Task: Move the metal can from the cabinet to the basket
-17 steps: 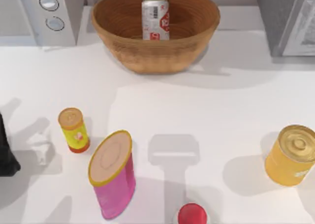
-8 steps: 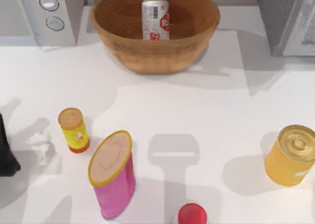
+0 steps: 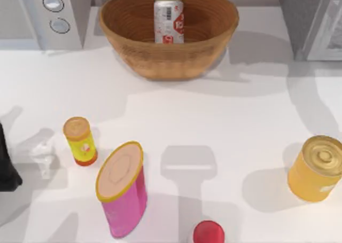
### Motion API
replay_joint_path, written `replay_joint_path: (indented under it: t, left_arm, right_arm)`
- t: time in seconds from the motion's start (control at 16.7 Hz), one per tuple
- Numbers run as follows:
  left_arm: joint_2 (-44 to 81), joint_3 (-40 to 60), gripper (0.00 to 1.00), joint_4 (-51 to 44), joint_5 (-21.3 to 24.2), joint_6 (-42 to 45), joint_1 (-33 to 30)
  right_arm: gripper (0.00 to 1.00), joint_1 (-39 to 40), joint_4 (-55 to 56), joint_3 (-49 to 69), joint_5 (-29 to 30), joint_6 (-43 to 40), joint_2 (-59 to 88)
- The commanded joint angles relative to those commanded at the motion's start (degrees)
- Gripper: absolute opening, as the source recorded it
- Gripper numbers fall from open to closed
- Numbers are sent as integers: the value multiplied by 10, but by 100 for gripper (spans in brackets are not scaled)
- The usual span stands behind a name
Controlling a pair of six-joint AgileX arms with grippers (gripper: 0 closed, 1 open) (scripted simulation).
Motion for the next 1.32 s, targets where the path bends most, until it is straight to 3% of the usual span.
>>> replay_joint_path:
  t: [0.18, 0.48, 0.96, 1.32]
  left_arm:
    - [0, 0, 100, 0, 0, 0, 0]
    - [0, 0, 100, 0, 0, 0, 0]
    - [0, 0, 100, 0, 0, 0, 0]
    - [0, 0, 100, 0, 0, 0, 0]
  right_arm:
    - [100, 46, -1, -6, 46, 0, -6]
    - [100, 36, -5, -2, 60, -7, -19]
    - [100, -9, 20, 56, 15, -6, 65]
    - [100, -8, 22, 49, 14, -7, 50]
